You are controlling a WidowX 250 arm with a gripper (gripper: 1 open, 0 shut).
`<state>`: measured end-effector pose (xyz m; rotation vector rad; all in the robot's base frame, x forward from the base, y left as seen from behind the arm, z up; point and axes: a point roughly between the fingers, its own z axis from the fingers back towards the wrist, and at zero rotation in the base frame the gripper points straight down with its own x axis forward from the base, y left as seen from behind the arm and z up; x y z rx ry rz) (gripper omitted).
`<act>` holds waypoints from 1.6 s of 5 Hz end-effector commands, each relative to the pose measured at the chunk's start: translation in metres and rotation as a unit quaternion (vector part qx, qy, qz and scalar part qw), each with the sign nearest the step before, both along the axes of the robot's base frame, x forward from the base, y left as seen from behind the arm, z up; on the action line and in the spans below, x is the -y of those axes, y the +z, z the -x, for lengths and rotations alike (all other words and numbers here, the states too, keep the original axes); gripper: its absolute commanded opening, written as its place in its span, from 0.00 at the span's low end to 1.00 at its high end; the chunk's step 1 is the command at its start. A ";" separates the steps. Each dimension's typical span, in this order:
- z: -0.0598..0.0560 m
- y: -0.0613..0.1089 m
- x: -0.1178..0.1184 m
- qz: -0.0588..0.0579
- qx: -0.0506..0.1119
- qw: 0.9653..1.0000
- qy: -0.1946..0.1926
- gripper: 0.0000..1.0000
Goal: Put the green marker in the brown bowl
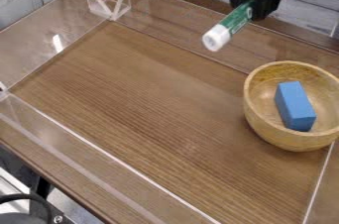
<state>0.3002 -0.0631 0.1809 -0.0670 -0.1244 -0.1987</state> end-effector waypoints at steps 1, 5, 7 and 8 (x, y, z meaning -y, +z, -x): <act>-0.015 0.017 0.011 0.008 0.036 0.999 -0.005 0.00; -0.037 0.000 0.052 0.017 0.035 0.999 -0.028 0.00; -0.037 -0.011 0.060 0.014 0.021 0.999 -0.031 0.00; -0.039 -0.019 0.064 0.012 0.017 0.999 -0.035 0.00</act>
